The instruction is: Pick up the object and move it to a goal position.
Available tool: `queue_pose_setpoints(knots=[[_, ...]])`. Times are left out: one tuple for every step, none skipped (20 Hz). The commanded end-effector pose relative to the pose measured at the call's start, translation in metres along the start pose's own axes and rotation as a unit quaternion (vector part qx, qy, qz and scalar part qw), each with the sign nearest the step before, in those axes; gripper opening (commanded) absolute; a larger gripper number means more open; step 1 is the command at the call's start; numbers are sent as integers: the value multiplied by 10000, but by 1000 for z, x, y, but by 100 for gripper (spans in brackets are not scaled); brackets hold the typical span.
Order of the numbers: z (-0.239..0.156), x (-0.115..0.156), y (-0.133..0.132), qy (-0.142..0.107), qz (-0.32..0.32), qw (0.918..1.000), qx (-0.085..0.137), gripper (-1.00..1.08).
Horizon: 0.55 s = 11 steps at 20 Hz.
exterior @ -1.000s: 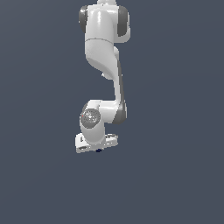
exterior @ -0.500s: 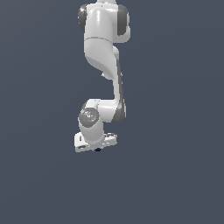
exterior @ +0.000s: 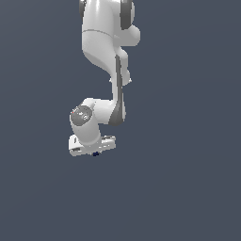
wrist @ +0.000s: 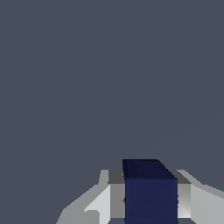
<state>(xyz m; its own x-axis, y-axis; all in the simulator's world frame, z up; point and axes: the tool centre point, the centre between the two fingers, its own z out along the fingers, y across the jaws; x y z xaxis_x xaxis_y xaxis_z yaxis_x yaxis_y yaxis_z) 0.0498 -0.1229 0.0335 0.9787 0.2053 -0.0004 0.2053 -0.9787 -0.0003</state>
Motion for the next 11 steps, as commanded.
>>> queue_pose_setpoints(knots=[[-7,-13,15,2,3,10000,-2,-100],[-9,-18,20,2,3,10000,-2,-100],[-11,-22,24,2,3,10000,-2,-100],[-13,-26,29,2,3,10000,-2,-100],[-15,-29,33,2,3,10000,-2,-100],[-17,-32,37,2,3,10000,-2,-100],[-18,-35,40,2,3,10000,-2,-100],[-19,-36,42,2,3,10000,-2,-100],[-20,-38,44,2,3,10000,-2,-100],[-20,-39,45,2,3,10000,-2,-100],[-21,-39,45,2,3,10000,-2,-100]])
